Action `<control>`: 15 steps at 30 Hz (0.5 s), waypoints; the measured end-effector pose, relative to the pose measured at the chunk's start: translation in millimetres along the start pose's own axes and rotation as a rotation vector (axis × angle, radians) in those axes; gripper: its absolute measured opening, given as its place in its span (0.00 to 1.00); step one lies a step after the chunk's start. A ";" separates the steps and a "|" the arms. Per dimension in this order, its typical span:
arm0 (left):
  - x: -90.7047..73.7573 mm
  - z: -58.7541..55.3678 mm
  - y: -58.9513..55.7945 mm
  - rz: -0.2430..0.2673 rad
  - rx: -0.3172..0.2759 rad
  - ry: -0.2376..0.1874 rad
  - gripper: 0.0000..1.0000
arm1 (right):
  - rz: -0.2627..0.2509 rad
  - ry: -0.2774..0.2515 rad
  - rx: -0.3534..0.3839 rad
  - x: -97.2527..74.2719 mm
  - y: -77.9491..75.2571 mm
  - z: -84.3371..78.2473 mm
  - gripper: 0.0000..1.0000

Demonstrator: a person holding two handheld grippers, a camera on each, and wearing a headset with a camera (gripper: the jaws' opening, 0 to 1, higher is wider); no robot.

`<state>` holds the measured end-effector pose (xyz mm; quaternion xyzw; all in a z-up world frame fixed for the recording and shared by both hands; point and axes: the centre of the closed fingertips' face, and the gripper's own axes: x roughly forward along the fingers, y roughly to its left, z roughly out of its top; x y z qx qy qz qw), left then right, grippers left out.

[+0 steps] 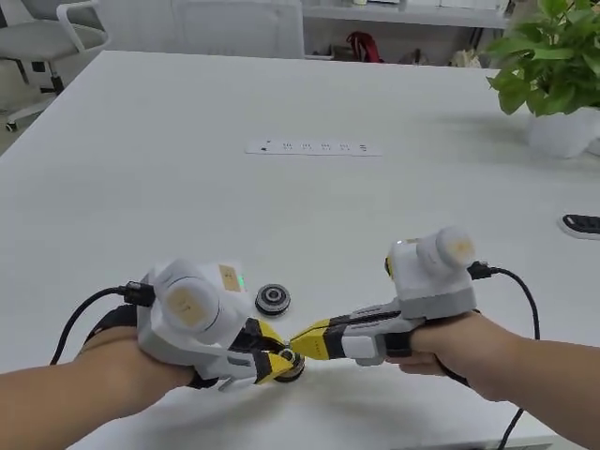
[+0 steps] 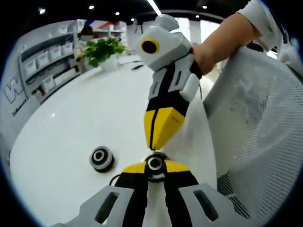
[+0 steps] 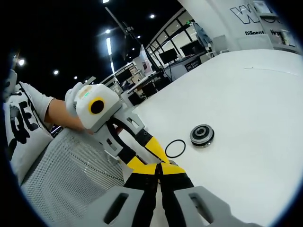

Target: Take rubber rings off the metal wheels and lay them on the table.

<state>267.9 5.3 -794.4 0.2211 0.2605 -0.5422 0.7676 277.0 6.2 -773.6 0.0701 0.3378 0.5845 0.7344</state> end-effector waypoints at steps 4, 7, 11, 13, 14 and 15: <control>0.3 0.3 0.3 0.000 0.000 -0.001 0.12 | -0.017 0.034 -0.050 -1.1 -2.2 -6.6 0.00; 0.6 0.5 0.4 0.001 0.000 -0.001 0.12 | -0.025 0.071 -0.104 -1.5 -3.7 -13.6 0.05; 0.9 0.6 1.1 0.001 -0.002 -0.002 0.12 | -0.023 0.096 -0.141 -0.8 -4.0 -19.2 0.11; 0.9 0.7 1.0 0.002 -0.002 -0.002 0.12 | -0.023 0.113 -0.173 0.3 -3.9 -22.4 0.14; 1.0 0.7 1.1 0.002 -0.003 -0.002 0.12 | -0.023 0.130 -0.194 1.0 -3.9 -25.2 0.14; 1.0 0.7 1.3 0.002 -0.003 -0.002 0.12 | -0.025 0.133 -0.200 1.9 -4.2 -26.1 0.15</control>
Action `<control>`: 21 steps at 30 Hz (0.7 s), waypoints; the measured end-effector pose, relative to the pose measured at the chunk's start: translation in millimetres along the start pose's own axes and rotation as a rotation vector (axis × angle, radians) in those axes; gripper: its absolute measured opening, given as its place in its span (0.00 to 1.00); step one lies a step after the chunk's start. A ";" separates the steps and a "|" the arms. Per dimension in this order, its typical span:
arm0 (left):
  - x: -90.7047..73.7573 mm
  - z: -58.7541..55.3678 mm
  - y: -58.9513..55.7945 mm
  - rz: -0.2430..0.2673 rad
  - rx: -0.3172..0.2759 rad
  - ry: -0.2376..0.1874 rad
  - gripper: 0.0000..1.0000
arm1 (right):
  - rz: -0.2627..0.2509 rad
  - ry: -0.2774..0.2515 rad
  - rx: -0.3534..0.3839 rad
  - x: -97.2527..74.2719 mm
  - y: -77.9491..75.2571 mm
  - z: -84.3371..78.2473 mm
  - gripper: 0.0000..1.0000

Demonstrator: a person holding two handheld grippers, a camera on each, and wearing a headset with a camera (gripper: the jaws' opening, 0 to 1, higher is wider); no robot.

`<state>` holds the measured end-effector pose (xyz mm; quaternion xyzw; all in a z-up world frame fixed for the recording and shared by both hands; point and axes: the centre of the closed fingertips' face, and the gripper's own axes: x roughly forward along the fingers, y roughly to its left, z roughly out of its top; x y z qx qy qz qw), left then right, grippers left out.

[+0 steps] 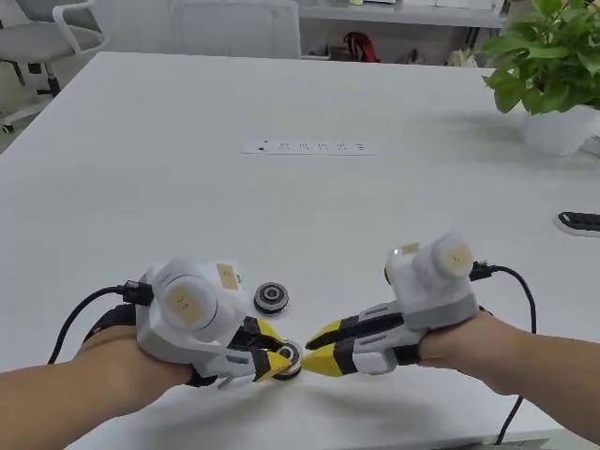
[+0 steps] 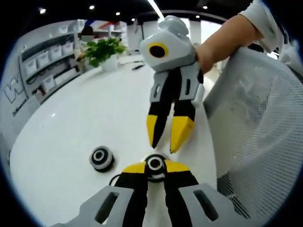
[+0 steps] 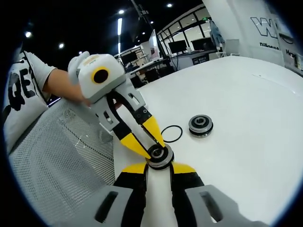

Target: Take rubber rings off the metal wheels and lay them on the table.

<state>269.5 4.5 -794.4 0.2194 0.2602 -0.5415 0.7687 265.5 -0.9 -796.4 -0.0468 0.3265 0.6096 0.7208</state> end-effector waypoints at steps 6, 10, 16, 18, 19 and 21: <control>0.2 0.2 0.2 -0.001 0.000 -0.002 0.12 | -0.008 0.035 -0.072 6.1 2.3 -4.9 0.18; 0.3 0.1 0.4 -0.001 -0.001 -0.004 0.12 | -0.038 0.042 -0.125 8.7 -1.4 -4.0 0.20; 0.1 -0.1 0.6 -0.002 -0.001 -0.006 0.12 | -0.044 0.052 -0.157 11.2 -1.5 -5.4 0.20; 0.1 -0.2 0.6 -0.002 -0.002 -0.007 0.12 | -0.045 0.055 -0.163 12.2 -1.1 -6.0 0.20; 0.1 -0.3 0.6 -0.002 -0.002 -0.007 0.12 | -0.052 0.056 -0.174 12.7 -2.0 -5.9 0.20; 0.2 -0.4 0.7 -0.002 -0.002 -0.008 0.12 | -0.053 0.057 -0.182 12.9 -1.9 -5.0 0.20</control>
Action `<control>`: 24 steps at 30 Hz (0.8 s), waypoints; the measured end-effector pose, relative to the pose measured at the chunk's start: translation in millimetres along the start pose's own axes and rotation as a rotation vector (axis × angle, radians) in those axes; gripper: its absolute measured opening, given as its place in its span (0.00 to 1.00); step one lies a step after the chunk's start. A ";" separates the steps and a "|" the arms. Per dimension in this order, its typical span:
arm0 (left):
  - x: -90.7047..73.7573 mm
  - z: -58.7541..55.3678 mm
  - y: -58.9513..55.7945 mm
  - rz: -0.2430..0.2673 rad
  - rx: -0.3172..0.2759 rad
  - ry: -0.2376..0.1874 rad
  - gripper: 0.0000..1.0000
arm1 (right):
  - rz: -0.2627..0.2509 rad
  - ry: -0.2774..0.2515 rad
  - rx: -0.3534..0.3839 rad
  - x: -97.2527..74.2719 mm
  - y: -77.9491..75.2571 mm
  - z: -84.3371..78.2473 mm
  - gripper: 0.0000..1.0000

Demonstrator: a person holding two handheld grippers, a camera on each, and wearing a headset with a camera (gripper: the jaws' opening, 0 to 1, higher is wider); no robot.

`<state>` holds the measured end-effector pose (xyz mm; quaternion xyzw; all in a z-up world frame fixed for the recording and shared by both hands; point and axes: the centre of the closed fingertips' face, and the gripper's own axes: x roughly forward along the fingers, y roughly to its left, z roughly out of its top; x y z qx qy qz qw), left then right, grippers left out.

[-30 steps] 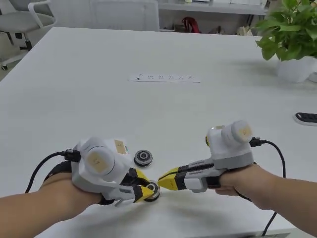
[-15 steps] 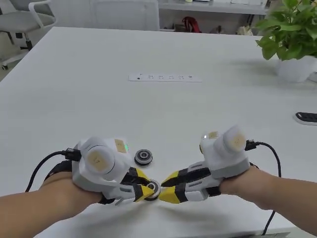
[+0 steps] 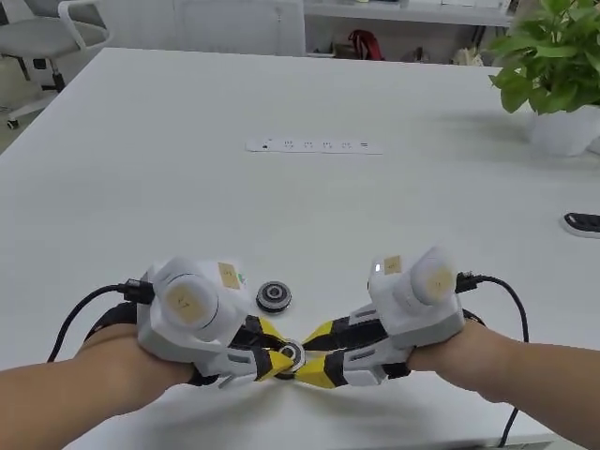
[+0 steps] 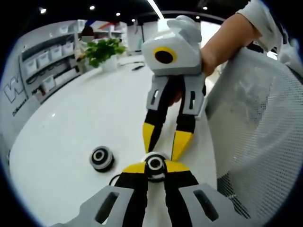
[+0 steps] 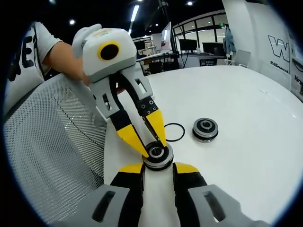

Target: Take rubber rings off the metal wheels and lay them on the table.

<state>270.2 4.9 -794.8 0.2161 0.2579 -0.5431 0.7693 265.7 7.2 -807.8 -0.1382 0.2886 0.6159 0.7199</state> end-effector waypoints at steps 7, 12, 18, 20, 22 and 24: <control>-0.1 0.1 -0.2 0.000 -0.001 -0.002 0.12 | -0.002 0.005 -0.021 1.1 0.1 -0.8 0.19; -0.3 0.1 -0.3 0.000 -0.003 -0.003 0.12 | -0.004 0.013 -0.023 -1.2 -0.7 -2.4 0.16; -0.3 0.2 -0.2 0.000 -0.009 -0.006 0.12 | -0.002 0.014 -0.013 -1.6 -1.1 -3.4 0.14; -0.3 0.2 -0.3 0.001 -0.011 -0.007 0.12 | 0.001 0.016 -0.009 -2.1 -1.4 -3.9 0.13; -0.4 0.1 -0.4 0.002 -0.009 -0.008 0.12 | 0.004 0.019 -0.007 -3.1 -1.6 -5.1 0.09; -0.4 0.1 -0.4 0.002 -0.011 -0.009 0.12 | -0.010 0.011 0.020 -3.2 -5.2 -5.6 0.02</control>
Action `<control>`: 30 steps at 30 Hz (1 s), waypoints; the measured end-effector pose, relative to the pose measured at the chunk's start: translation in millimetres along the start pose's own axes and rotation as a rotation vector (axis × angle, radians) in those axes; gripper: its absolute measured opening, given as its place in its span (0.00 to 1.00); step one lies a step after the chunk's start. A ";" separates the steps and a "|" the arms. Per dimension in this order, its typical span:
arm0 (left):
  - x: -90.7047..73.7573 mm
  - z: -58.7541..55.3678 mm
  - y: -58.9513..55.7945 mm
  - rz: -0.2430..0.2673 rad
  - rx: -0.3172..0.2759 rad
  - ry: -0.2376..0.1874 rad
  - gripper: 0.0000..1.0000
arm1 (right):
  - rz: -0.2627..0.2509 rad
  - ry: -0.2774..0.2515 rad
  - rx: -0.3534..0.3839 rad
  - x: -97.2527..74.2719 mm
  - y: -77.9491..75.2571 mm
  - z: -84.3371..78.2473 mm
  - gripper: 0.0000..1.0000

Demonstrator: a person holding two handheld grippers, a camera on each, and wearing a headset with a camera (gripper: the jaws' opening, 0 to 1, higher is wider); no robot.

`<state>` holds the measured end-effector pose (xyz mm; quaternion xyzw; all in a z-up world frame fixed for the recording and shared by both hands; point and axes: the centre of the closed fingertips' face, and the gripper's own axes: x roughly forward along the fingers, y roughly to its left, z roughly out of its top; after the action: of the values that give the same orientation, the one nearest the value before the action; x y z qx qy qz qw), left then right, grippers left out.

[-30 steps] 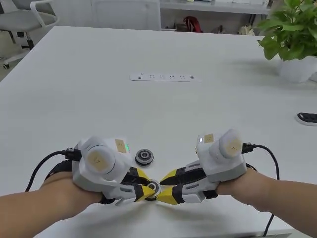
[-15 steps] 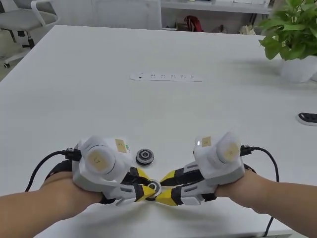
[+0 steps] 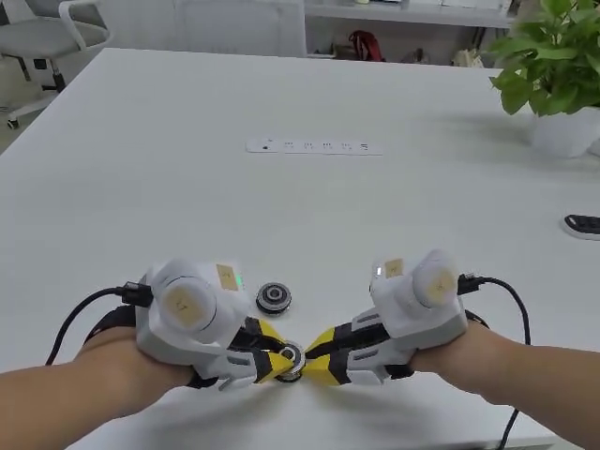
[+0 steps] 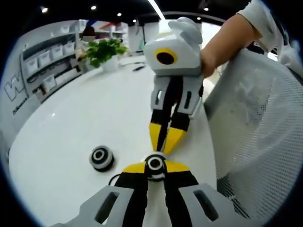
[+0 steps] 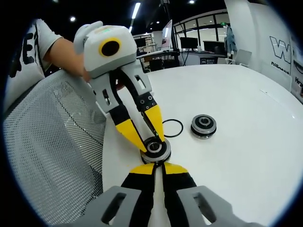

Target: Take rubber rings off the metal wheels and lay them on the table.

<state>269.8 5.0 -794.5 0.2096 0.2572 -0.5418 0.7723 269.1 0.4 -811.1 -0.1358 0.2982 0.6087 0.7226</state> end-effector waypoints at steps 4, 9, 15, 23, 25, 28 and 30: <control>-0.2 0.0 0.1 0.001 -0.005 -0.002 0.12 | 0.001 0.007 -0.012 -0.2 1.5 -0.4 0.02; -0.1 0.1 -0.1 0.001 0.001 -0.001 0.12 | -0.004 0.005 0.029 -0.8 0.6 -1.0 0.00; -0.2 -0.1 -0.3 0.003 0.009 0.000 0.12 | -0.006 -0.007 0.093 -2.0 -2.5 -1.2 0.00; -0.2 -0.3 -0.2 0.004 0.011 0.002 0.12 | -0.001 -0.032 0.165 -6.2 -3.8 0.4 0.00; -0.2 -0.3 -0.2 0.004 0.011 0.002 0.12 | 0.003 -0.041 0.181 -6.9 -4.3 1.0 0.00; -0.2 -0.3 -0.2 0.004 0.010 0.002 0.12 | 0.000 -0.052 0.196 -8.3 -6.0 2.2 0.00; -0.1 -0.4 -0.1 0.004 0.011 0.002 0.12 | 0.002 -0.061 0.219 -9.6 -7.1 2.6 0.00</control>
<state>269.6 5.3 -794.7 0.2146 0.2545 -0.5413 0.7721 275.8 -7.3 -804.6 -0.0370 0.3408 0.5769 0.7414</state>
